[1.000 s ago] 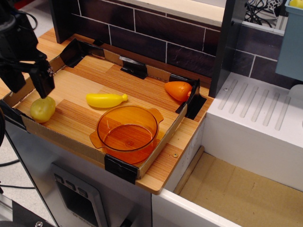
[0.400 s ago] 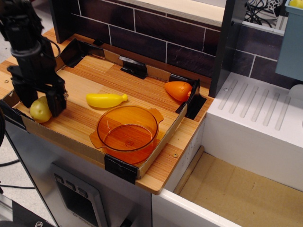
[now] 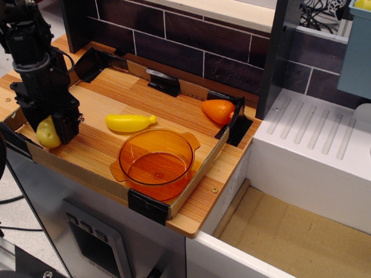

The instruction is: Put potato in pot

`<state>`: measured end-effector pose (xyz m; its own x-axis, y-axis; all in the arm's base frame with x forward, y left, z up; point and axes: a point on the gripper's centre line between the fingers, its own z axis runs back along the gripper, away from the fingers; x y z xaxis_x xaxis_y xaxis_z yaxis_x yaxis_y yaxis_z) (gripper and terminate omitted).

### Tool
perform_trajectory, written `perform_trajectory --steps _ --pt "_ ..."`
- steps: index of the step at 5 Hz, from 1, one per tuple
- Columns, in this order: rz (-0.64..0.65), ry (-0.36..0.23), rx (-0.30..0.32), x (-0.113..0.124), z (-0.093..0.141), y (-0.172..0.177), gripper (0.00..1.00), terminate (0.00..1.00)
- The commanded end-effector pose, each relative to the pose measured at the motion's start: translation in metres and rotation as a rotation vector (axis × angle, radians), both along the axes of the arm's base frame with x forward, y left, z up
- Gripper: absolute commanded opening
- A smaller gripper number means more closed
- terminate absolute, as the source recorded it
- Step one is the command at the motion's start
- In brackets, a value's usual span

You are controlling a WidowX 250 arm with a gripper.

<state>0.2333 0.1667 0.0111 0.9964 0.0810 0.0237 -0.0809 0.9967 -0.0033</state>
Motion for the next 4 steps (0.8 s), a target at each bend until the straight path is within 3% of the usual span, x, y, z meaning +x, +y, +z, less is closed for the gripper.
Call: perform_trajectory --steps 1,2,3,4 --pt "0.099 -0.111 0.027 0.031 0.055 0.005 0.00 0.00" --pt "0.131 -0.139 -0.005 0.043 0.076 -0.011 0.00 0.00" --pt "0.138 -0.164 0.014 0.047 0.088 -0.049 0.00 0.00" --pt "0.093 -0.143 0.000 0.041 0.092 -0.085 0.00 0.00"
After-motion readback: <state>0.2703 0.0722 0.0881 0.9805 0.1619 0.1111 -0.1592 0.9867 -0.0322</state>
